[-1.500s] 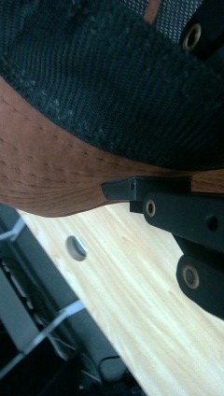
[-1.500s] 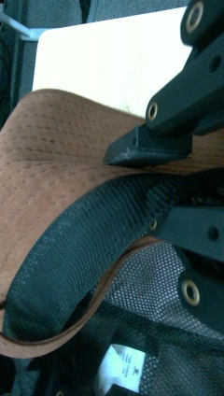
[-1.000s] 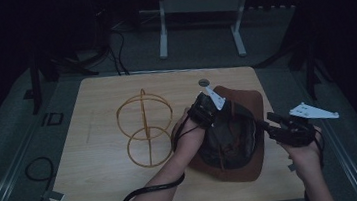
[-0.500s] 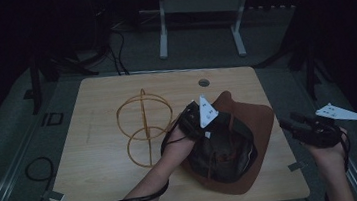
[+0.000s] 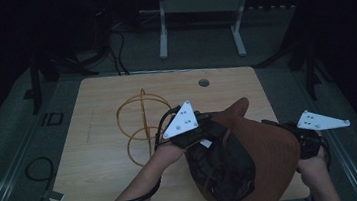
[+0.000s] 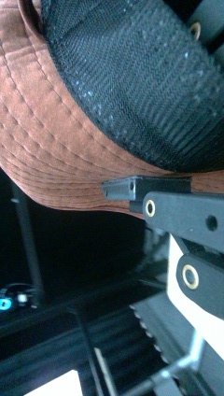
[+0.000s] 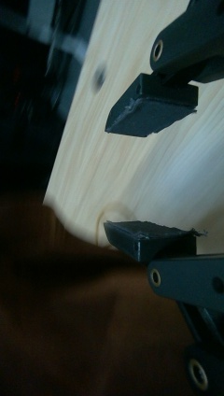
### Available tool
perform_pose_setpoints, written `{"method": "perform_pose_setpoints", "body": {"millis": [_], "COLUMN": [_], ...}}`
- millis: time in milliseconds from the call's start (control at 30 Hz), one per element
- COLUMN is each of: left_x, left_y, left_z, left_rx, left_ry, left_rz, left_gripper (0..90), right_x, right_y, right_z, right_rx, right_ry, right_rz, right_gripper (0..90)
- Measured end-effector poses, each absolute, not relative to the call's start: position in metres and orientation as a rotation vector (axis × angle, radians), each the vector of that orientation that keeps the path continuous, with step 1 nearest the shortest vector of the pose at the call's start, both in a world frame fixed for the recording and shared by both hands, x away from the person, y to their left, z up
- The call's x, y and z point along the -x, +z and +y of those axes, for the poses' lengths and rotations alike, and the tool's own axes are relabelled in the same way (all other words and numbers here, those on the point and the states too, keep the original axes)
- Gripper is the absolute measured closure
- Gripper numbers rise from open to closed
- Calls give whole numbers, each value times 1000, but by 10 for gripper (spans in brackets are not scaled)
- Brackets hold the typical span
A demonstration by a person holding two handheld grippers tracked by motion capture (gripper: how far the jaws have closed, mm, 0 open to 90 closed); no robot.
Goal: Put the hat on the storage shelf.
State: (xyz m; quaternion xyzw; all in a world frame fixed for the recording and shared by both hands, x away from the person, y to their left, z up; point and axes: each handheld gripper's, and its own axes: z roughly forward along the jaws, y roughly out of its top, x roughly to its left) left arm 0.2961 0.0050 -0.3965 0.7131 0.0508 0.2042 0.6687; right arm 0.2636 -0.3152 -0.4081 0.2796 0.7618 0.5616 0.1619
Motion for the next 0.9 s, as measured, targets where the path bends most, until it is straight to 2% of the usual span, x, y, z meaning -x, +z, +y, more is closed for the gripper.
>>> {"method": "perform_pose_setpoints", "body": {"millis": [300,533,633,700,800,900], "left_x": [-280,-271,-270,-266,-266,-265], "left_y": [-392,-389,-389,-389,-388,-388], "left_z": [-9,-19,-23,-28,-28,-30], "left_rx": [-1570,-1543,-1553,-1560,-1568,-1578], "left_ry": [509,534,549,598,604,608], "left_rz": [22,-7,-2,-1,-4,-5], "left_gripper": [869,868,868,866,866,865], "right_x": [-268,-274,-275,-276,-278,-279], "right_y": [-406,-409,-408,-408,-407,-408], "right_z": [-282,-266,-263,-259,-259,-260], "right_rx": [-553,-513,-490,-461,-441,-422], "right_ry": [1825,1886,1924,1970,1992,2009], "right_rz": [2279,2307,2301,2303,2306,2319], "right_gripper": [397,401,435,484,572,722]}}
